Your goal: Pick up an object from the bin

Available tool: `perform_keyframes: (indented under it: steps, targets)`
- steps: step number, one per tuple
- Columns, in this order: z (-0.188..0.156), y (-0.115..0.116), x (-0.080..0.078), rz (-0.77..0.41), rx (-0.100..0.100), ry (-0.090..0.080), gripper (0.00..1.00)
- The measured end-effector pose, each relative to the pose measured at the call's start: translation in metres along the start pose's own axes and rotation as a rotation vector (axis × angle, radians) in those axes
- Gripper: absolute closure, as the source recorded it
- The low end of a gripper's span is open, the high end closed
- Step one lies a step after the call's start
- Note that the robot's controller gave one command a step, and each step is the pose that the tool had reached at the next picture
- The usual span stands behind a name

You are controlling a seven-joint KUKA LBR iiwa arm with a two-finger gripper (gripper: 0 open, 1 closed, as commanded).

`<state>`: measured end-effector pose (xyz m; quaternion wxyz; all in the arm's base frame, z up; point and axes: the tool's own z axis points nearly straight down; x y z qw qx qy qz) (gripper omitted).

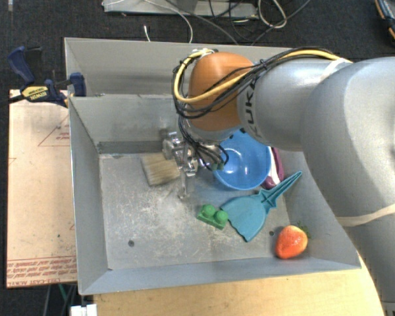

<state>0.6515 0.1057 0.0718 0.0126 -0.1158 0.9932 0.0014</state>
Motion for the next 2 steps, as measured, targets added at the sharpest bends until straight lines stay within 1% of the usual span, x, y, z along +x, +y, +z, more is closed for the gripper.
perform_keyframes:
  steps: [1, 2]
  targets:
    - [-0.0009, 0.0156, 0.0004, 0.349, -0.002, 0.015, 1.00]
    - [-0.0009, 0.0156, 0.0004, 0.349, -0.002, 0.015, 1.00]
